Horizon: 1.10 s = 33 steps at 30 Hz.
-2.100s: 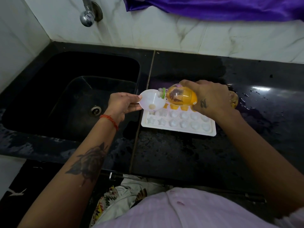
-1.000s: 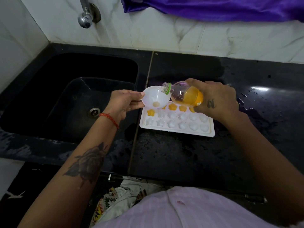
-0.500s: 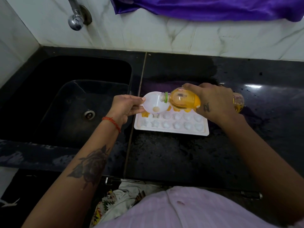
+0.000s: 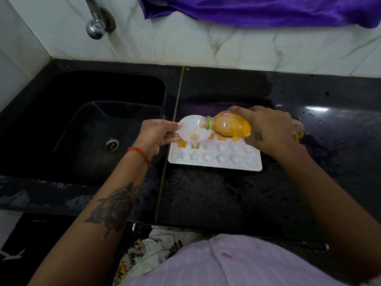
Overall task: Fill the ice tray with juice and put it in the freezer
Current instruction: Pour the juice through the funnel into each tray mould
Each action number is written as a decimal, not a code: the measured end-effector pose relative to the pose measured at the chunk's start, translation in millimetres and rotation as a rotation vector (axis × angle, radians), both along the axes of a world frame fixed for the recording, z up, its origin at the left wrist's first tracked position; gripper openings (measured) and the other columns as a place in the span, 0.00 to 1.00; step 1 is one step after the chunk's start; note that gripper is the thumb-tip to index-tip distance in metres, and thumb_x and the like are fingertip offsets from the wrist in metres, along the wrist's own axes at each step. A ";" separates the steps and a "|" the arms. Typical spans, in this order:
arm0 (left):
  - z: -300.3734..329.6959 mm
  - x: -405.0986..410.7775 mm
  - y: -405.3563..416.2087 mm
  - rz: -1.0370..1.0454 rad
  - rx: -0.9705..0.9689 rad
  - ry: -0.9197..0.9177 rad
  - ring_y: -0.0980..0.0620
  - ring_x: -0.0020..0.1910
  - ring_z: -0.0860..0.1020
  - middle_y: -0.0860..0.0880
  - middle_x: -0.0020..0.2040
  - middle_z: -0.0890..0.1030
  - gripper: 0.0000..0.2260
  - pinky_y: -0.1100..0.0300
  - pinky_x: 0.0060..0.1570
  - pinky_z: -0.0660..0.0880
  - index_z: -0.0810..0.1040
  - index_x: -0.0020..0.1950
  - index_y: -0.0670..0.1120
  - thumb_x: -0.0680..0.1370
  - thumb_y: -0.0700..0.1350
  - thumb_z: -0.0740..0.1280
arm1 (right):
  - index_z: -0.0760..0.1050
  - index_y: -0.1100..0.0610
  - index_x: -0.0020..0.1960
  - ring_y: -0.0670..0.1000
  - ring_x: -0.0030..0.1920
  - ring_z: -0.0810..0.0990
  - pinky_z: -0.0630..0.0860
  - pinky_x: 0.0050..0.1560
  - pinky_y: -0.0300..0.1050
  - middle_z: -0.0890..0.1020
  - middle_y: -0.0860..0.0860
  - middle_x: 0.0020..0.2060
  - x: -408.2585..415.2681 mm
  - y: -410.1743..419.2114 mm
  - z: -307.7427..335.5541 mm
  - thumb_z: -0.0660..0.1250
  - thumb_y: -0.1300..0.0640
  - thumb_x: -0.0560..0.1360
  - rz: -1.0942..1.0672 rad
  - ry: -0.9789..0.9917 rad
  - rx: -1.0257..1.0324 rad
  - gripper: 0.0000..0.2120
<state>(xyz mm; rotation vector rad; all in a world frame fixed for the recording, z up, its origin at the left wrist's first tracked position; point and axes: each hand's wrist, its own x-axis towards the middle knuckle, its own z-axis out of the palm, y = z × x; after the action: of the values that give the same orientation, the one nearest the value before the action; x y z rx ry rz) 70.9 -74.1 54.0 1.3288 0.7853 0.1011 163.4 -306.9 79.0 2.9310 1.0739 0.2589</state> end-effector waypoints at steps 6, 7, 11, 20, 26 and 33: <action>4.7 -0.7 1.8 -0.001 -0.001 -0.023 0.52 0.29 0.83 0.42 0.39 0.82 0.03 0.64 0.29 0.79 0.79 0.40 0.37 0.71 0.35 0.72 | 0.60 0.41 0.71 0.58 0.54 0.77 0.67 0.44 0.45 0.79 0.52 0.53 -2.8 -2.5 5.2 0.74 0.51 0.66 -0.052 0.144 0.061 0.38; 6.1 0.0 1.6 -0.004 -0.003 -0.032 0.52 0.30 0.83 0.42 0.38 0.82 0.03 0.64 0.29 0.79 0.79 0.39 0.37 0.71 0.35 0.72 | 0.61 0.41 0.71 0.58 0.53 0.77 0.69 0.46 0.46 0.79 0.53 0.53 -3.1 -3.5 6.2 0.74 0.50 0.65 -0.056 0.155 0.079 0.38; 8.8 5.3 -2.8 -0.040 -0.014 -0.057 0.51 0.30 0.84 0.43 0.36 0.83 0.03 0.63 0.31 0.80 0.80 0.39 0.37 0.71 0.35 0.73 | 0.61 0.41 0.71 0.59 0.55 0.77 0.73 0.51 0.51 0.79 0.52 0.55 -4.9 -9.4 10.3 0.75 0.50 0.65 -0.074 0.163 0.125 0.39; 0.6 15.3 -19.1 -0.103 -0.054 -0.031 0.50 0.29 0.83 0.46 0.29 0.84 0.03 0.65 0.28 0.78 0.79 0.39 0.37 0.70 0.34 0.73 | 0.61 0.41 0.71 0.59 0.55 0.77 0.71 0.47 0.47 0.79 0.53 0.57 -4.2 -30.5 5.3 0.73 0.49 0.68 -0.078 0.093 0.061 0.36; -2.8 17.7 -20.5 -0.098 -0.031 -0.009 0.50 0.29 0.83 0.46 0.28 0.83 0.04 0.64 0.28 0.79 0.79 0.38 0.37 0.70 0.34 0.73 | 0.60 0.40 0.71 0.58 0.54 0.78 0.66 0.42 0.45 0.78 0.53 0.57 -0.3 -32.9 -4.9 0.71 0.48 0.70 -0.069 -0.001 -0.001 0.34; -4.0 18.5 -21.5 -0.100 -0.040 -0.001 0.50 0.29 0.84 0.46 0.28 0.83 0.05 0.64 0.29 0.79 0.79 0.38 0.38 0.70 0.34 0.74 | 0.60 0.40 0.70 0.60 0.53 0.79 0.67 0.42 0.46 0.79 0.54 0.56 2.5 -33.9 -6.6 0.70 0.48 0.71 -0.046 -0.034 -0.021 0.32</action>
<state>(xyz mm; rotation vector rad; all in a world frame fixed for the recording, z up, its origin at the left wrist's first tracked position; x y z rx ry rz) 89.4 -95.7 49.9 1.3273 0.7154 0.0060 165.9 -340.8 72.4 2.9167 0.9976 0.2940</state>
